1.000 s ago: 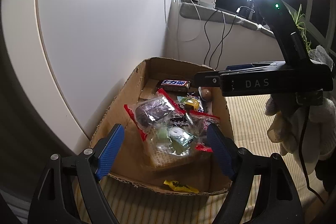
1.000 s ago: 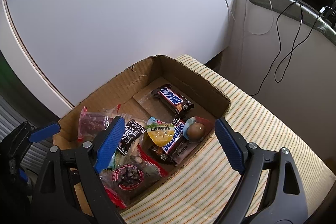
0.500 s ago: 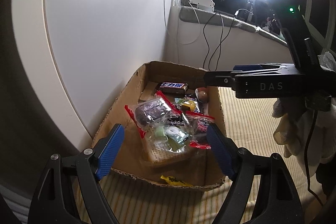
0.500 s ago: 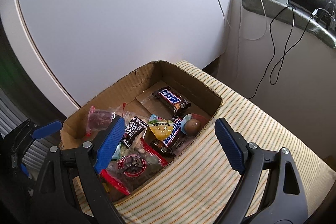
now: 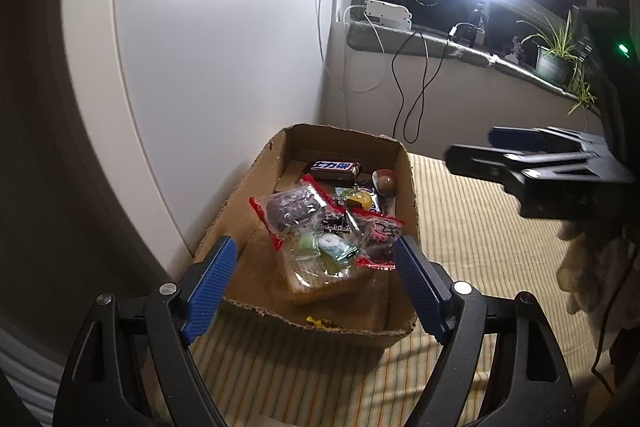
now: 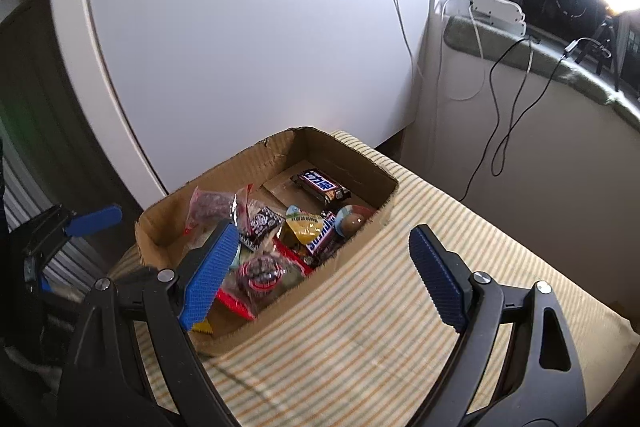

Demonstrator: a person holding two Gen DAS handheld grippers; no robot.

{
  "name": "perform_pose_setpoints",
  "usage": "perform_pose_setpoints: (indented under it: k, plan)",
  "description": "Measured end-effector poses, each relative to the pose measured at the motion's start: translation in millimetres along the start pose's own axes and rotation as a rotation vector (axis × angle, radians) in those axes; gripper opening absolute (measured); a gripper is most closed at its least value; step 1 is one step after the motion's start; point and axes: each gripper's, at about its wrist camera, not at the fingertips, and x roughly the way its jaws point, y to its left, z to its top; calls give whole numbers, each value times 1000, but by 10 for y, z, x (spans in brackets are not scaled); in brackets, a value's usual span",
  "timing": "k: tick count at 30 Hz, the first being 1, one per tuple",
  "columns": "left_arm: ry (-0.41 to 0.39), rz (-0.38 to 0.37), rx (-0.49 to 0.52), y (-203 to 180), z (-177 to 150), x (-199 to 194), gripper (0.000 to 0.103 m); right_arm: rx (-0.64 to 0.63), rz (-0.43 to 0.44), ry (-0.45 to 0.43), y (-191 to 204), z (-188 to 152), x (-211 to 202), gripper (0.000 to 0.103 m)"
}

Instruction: Organize snacks

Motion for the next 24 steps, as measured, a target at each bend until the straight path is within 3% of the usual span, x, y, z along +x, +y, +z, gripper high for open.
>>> perform_pose_setpoints:
  k: [6, 14, 24]
  plan:
    - [-9, 21, -2, -45, -38, -119, 81, 5, -34, -28, -10, -170, -219, 103]
    - [-1, 37, -2, -104, -126, -185, 81, 14, -106, -8, -59, -462, -388, 103]
    - [12, 41, -4, -159, -207, -224, 81, 12, -119, -3, -52, -654, -518, 103]
